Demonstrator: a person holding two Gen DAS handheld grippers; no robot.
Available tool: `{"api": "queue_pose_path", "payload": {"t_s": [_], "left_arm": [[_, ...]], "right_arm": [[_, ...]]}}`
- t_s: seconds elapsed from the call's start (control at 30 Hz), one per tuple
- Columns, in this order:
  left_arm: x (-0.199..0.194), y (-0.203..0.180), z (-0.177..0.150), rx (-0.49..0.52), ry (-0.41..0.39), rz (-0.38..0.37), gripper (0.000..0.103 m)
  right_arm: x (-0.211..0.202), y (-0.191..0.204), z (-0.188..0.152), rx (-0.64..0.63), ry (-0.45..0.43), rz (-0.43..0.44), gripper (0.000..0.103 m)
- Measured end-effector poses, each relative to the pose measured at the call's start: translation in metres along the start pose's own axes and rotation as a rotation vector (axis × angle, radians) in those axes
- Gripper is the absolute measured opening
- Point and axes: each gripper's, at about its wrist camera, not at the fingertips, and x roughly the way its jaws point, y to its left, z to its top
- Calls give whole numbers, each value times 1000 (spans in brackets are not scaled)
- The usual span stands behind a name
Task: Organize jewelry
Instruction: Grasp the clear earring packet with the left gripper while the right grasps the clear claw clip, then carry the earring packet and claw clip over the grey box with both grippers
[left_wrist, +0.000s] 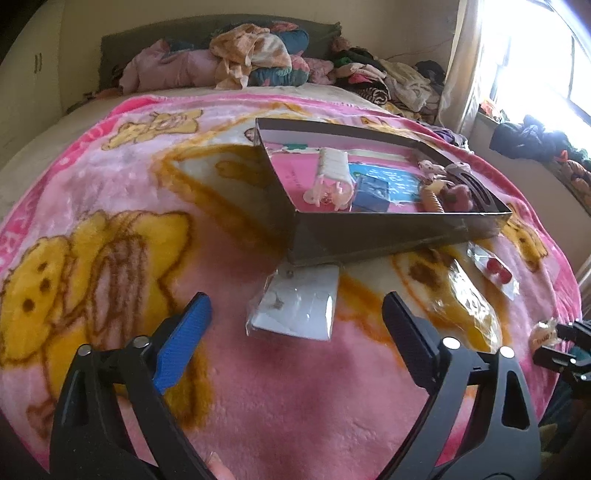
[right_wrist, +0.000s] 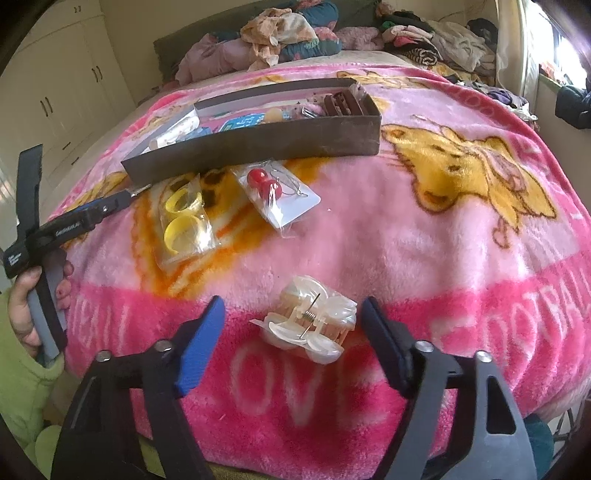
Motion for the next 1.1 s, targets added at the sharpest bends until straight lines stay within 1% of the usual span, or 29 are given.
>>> {"api": "queue_pose_path", "payload": {"t_s": [0.07,0.13,0.17,0.2,0.23,0.37,0.5,0.83,0.93,1.1], "left_arm": [[3,-1,1,6,3,2,74],[6,-3,2,17,11,-3,59],[7,-4,3,20,14,-3,55],[9,-4,3,24,19,-2,46],[10,-5,3,27,23,0,39],[11,-7,2,41,27,-6,34],[8,-8,0,51,24,-7,32],[-8,-11,-9,61,24,-22,31],[-15,-14,-11,54,28,-51,31],[-27,-25,-13,76,21,-79,31]], "right_arm": [[1,0,0,3,4,-3,59],[1,-1,0,4,9,2,52],[2,-1,0,6,13,8,46],[2,-1,-1,8,14,11,46],[2,-1,-1,6,12,10,46],[1,2,-1,-4,8,24,46],[-1,7,-1,-14,-1,55,46],[-5,16,3,-30,-28,104,46],[-7,17,4,-25,-40,108,46],[-13,15,6,-16,-67,112,46]]}}
